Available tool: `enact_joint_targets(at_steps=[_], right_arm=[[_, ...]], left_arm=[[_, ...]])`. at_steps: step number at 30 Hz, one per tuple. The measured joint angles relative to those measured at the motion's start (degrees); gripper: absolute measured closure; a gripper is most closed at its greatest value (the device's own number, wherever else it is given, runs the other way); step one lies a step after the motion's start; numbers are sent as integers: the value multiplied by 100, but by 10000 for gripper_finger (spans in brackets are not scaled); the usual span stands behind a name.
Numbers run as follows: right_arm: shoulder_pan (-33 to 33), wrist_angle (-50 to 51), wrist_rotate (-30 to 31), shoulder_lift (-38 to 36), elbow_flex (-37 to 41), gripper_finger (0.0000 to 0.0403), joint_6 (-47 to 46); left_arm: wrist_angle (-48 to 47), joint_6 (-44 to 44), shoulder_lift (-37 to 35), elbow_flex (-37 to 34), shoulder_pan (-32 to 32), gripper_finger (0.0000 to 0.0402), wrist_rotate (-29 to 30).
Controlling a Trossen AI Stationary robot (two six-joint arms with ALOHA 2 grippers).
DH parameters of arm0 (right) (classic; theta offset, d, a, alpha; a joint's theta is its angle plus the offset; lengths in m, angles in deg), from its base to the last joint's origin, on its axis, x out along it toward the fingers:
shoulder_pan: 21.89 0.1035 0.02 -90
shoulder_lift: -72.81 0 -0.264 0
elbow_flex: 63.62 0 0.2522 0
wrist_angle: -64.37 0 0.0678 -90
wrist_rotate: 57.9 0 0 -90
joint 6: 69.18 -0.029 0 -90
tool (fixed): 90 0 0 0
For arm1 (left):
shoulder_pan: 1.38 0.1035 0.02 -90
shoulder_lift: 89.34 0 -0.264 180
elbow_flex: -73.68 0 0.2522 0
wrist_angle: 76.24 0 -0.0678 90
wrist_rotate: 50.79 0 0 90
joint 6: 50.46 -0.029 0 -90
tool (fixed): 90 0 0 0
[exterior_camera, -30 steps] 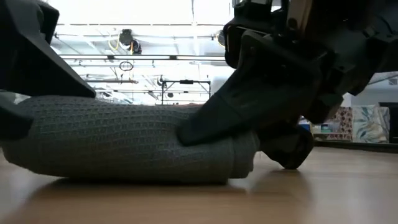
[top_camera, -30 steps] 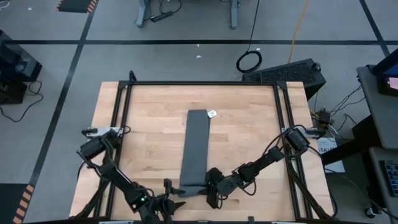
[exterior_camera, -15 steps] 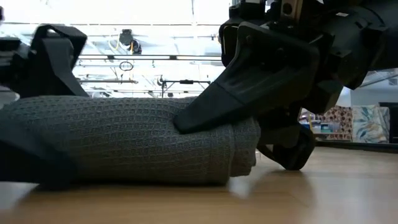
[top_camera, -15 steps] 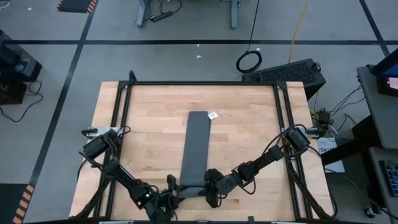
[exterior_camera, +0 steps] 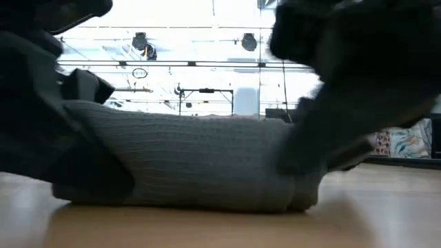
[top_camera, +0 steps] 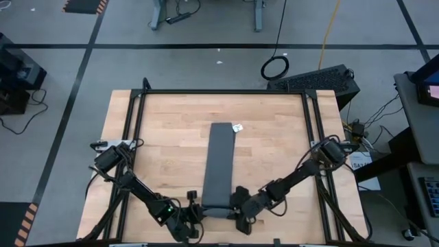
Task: Roll towel into tight, uniform cylinder
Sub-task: Roll the towel
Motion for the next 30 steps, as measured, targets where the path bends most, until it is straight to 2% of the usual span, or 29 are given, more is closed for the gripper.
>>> enact_joint_targets(at_steps=[2, 6, 10, 13, 15, 18, 20, 23, 30], right_arm=[[167, 520, 89, -145, 0, 238, 295], [636, 944, 728, -247, 5, 194, 681], [1126, 619, 1920, -192, 5, 172, 1407], [1384, 246, 2878, -196, -2, 168, 2420], [1503, -81, 3309, -196, -2, 168, 3218], [1566, -355, 3416, -188, -11, 168, 4333], [1565, -352, 3405, -126, -11, 168, 4664], [1486, -354, 3452, 67, -11, 167, 4732], [1432, -713, 4044, 512, -19, 167, 4503]], left_arm=[[13, 181, -4, 0, 31, 361, -137], [73, 564, -19, 0, 150, 356, -511], [313, 640, -23, 2, 320, 354, -1049], [567, 736, -27, 0, 501, 353, -1532], [675, 876, -27, -2, 621, 353, -1767], [805, 1039, -23, -4, 750, 352, -1996], [857, 1099, -23, -7, 817, 352, -2071], [978, 1140, -13, -14, 893, 351, -2141], [1127, 1227, -8, -17, 958, 351, -2271]])
